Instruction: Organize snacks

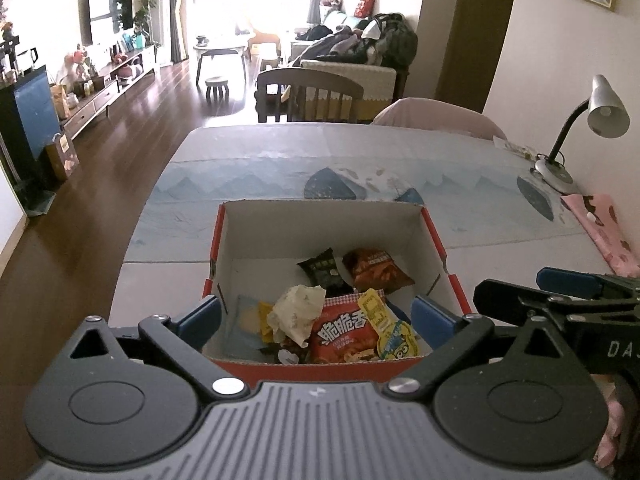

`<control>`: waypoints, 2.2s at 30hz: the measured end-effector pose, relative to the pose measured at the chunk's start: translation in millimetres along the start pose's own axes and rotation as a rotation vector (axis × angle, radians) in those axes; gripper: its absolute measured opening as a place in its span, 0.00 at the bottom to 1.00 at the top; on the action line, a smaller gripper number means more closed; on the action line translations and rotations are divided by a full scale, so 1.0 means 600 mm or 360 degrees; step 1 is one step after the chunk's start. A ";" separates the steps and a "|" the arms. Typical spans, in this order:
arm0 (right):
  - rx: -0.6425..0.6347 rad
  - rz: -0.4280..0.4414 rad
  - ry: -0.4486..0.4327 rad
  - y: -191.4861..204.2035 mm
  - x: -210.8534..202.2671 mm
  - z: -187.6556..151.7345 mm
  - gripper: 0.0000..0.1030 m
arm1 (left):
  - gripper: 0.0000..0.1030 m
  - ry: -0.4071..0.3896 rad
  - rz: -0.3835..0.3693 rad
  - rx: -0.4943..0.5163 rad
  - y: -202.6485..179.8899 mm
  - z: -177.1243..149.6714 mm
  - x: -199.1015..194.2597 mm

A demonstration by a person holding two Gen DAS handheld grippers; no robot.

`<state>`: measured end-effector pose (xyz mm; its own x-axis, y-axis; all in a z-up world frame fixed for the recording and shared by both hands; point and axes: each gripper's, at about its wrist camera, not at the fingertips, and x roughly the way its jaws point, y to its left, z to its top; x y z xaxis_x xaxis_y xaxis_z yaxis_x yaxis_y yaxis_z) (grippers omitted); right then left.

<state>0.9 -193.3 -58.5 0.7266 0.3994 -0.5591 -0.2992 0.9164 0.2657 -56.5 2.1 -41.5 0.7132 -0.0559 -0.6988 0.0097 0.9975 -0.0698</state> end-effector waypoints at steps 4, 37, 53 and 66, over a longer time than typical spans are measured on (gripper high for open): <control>-0.0018 0.0007 -0.0022 0.001 0.000 0.002 1.00 | 0.99 -0.0011 0.0003 0.0002 -0.002 0.001 0.000; 0.0057 -0.0015 0.0003 -0.010 0.002 -0.005 1.00 | 0.99 -0.0063 -0.0001 -0.0080 0.006 -0.012 -0.011; 0.0064 -0.0026 0.0033 -0.016 0.006 -0.011 1.00 | 0.99 -0.0033 0.0011 -0.0103 -0.004 -0.020 -0.009; 0.0066 -0.0028 0.0041 -0.019 0.005 -0.012 1.00 | 0.99 -0.0013 0.0012 -0.0101 -0.007 -0.025 -0.002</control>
